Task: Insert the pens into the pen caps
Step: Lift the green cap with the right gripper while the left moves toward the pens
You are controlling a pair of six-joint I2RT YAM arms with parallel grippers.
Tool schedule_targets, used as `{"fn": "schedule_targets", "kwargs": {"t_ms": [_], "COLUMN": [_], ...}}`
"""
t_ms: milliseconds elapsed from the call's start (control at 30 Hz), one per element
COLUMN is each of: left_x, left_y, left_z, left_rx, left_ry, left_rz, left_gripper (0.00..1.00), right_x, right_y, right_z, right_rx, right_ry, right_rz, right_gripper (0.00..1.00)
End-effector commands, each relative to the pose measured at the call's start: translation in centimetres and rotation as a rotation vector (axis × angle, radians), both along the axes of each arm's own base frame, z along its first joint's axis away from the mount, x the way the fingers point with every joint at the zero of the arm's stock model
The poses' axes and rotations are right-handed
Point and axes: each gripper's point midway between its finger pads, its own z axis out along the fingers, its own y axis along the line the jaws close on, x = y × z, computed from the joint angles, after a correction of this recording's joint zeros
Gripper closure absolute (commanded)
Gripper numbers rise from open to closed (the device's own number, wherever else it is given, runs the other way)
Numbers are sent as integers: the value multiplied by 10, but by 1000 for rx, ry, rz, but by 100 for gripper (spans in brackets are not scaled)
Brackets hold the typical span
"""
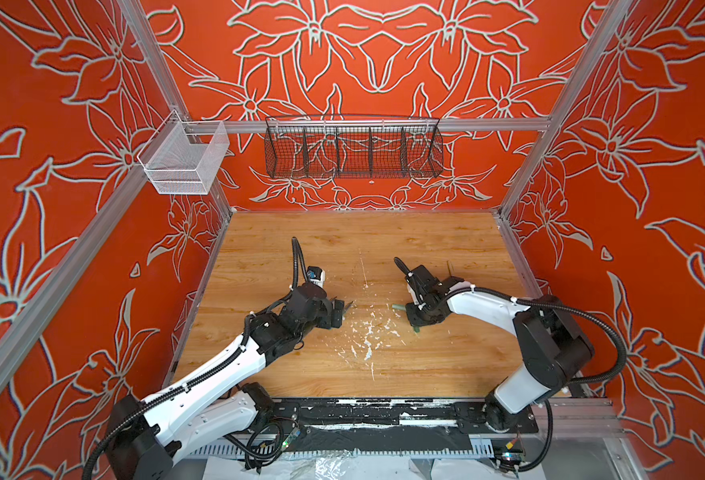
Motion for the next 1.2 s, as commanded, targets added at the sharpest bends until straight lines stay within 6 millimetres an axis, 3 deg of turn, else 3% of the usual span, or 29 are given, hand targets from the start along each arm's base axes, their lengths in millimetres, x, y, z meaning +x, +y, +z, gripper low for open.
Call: {"fn": "schedule_targets", "kwargs": {"t_ms": [0,267,500,667,833,900,1167], "left_x": [-1,-1,-4,-10,-16,-15,7], "left_y": [3,-1,-6,-28,-39,-41,-55], "left_z": [-3,-5,-10,-35,-74,-89,-131], "left_rx": [3,-7,-17,-13,52,99,228], "left_ry": [12,22,49,151,326,391,540], "left_rz": [14,-3,-25,-136,-188,-190,-201], "left_gripper": [3,3,3,3,2,1,13], "right_x": [-6,-8,-8,-4,1,2,-3], "right_y": [-8,-5,0,-1,6,10,11], "right_z": [-13,-18,-1,15,32,38,46], "right_rx": [-30,1,59,82,147,179,216], "right_ry": [32,47,20,-21,-64,-81,-98], "right_rz": [-5,-1,-3,-19,-35,-39,-37], "right_gripper": [77,80,84,85,88,88,88]}}
